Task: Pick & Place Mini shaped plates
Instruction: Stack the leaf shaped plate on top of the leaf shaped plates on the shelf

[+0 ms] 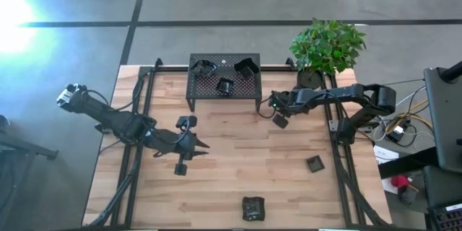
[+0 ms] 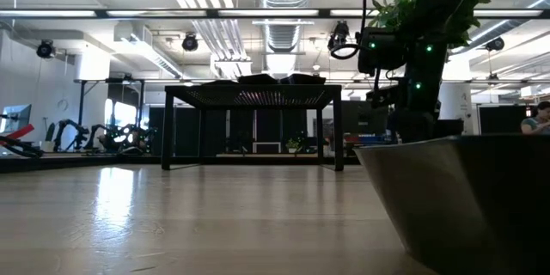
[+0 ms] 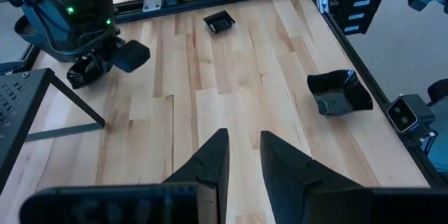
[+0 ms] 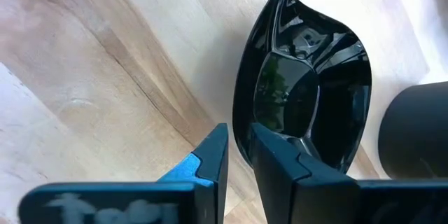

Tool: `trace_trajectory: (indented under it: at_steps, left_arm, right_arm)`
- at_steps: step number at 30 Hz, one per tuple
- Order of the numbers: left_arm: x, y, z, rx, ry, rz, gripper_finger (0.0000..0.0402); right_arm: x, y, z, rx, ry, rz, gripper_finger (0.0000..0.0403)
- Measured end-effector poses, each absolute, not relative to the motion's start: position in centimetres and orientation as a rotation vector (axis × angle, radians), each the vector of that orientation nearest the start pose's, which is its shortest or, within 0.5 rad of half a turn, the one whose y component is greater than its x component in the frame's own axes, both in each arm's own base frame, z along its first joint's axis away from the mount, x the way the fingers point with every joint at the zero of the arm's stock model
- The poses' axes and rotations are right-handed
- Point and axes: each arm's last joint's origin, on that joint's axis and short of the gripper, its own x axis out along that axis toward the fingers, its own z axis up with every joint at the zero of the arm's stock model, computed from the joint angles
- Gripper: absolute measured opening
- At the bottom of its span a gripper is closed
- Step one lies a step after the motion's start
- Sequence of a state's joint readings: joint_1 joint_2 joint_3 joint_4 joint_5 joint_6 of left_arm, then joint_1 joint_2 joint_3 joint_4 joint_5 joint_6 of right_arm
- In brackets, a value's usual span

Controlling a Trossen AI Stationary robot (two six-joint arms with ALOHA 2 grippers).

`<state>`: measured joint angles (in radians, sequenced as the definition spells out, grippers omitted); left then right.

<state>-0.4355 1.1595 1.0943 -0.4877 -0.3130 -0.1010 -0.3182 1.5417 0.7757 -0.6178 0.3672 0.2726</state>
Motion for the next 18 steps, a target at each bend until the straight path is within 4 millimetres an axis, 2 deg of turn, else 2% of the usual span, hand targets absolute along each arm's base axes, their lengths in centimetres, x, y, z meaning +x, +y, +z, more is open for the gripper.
trace_trajectory:
  at_steps: [10,18]
  left_arm:
    - [22.48,-9.48,33.93,0.102,0.521,-0.093,0.0076]
    - [22.49,-9.48,33.95,0.101,0.519,-0.093,0.0076]
  right_arm:
    - [23.23,-8.77,14.7,0.187,1.312,-0.761,0.0059]
    - [22.82,-8.64,13.84,0.177,1.305,-0.755,0.0059]
